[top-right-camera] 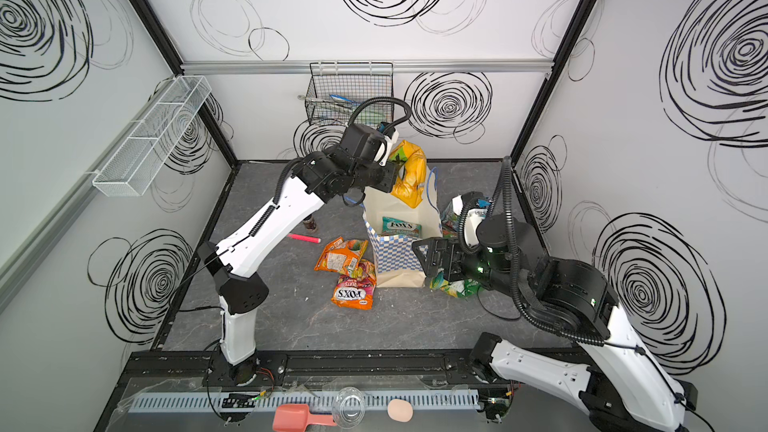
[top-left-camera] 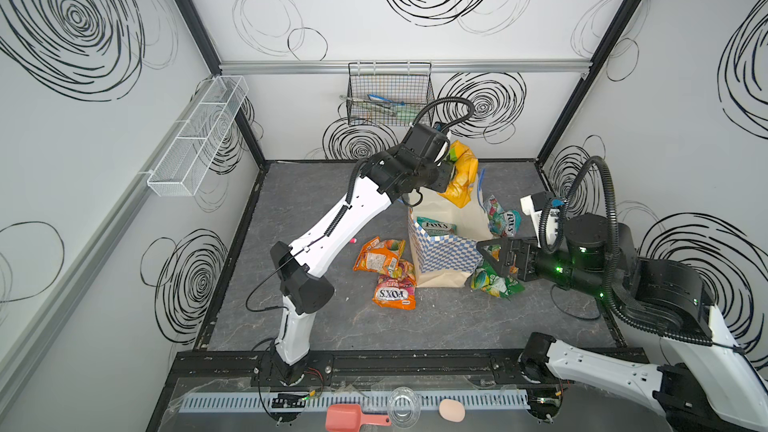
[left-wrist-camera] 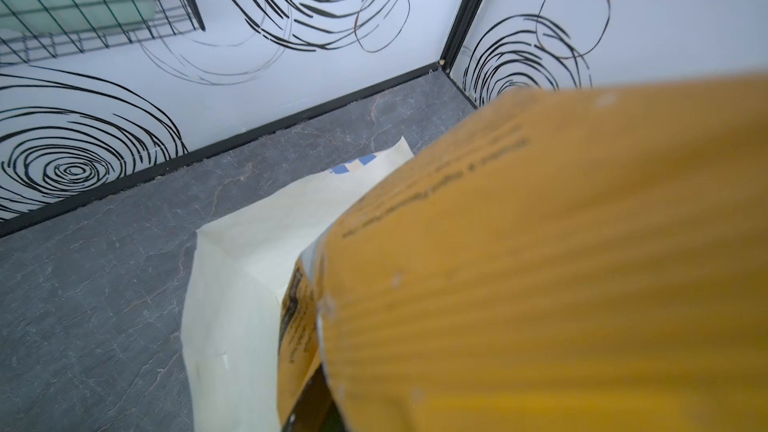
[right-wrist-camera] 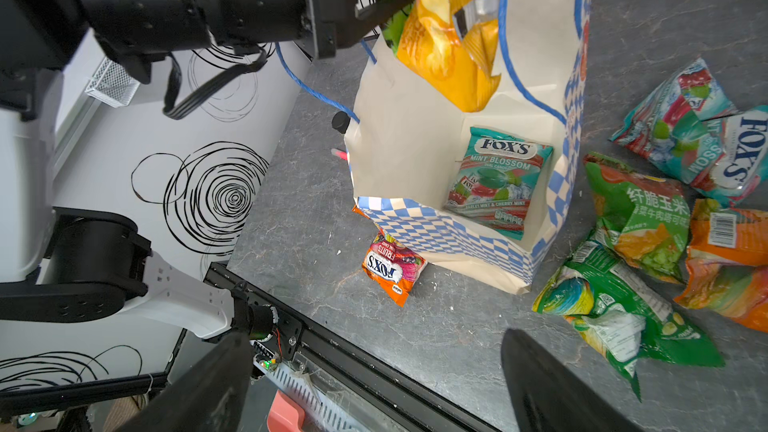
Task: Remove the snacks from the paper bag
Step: 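Carry the yellow packet away from the bag with the left gripper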
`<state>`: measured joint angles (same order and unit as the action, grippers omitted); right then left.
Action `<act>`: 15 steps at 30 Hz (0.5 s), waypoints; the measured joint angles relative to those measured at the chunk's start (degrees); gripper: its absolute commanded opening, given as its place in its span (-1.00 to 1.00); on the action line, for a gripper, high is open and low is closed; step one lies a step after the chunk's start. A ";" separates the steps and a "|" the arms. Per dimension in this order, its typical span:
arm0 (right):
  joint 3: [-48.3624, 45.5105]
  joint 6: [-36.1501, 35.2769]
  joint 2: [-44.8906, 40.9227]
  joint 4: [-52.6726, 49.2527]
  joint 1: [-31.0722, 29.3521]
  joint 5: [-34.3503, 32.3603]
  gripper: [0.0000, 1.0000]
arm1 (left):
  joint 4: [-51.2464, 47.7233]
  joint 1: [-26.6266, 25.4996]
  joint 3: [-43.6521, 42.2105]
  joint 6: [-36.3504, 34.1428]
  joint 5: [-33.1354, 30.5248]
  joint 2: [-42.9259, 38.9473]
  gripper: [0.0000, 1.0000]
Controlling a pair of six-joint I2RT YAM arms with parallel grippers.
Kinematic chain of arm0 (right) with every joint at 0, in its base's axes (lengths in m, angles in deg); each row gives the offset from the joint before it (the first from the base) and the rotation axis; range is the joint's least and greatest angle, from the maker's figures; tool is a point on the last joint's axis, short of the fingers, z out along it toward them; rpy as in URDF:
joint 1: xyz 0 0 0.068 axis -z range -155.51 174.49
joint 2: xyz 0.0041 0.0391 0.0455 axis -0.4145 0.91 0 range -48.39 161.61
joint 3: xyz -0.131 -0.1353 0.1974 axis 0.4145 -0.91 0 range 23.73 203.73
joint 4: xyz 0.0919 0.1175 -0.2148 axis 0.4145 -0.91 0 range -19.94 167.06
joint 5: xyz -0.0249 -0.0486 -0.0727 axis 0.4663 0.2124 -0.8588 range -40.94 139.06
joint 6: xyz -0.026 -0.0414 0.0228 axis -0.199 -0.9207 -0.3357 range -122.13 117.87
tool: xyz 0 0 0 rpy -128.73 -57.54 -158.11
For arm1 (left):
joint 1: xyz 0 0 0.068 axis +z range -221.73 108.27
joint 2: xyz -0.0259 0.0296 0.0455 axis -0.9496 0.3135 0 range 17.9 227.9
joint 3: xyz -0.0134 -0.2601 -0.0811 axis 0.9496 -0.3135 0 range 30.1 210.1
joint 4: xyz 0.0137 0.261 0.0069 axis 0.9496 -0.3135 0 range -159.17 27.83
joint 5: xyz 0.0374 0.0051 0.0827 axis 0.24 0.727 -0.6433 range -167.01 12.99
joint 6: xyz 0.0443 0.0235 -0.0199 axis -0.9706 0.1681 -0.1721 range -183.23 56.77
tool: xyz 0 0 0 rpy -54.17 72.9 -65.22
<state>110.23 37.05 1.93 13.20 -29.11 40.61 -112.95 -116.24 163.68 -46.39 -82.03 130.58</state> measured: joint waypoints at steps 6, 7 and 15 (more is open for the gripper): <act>0.00 0.00 0.09 0.39 0.00 0.00 0.95 | 1.42 0.00 0.22 1.25 -0.61 -4.04 -1.00; 0.00 0.00 0.11 0.42 0.00 0.00 0.95 | 1.51 0.00 0.22 1.42 -0.70 -4.96 -1.00; -0.04 -0.31 1.31 1.81 0.00 0.13 0.95 | 5.03 0.17 -8.61 3.19 -1.57 -19.30 -1.00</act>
<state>110.19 36.74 3.25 15.02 -29.11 40.74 -107.92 -116.07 155.07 -43.20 -83.60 111.28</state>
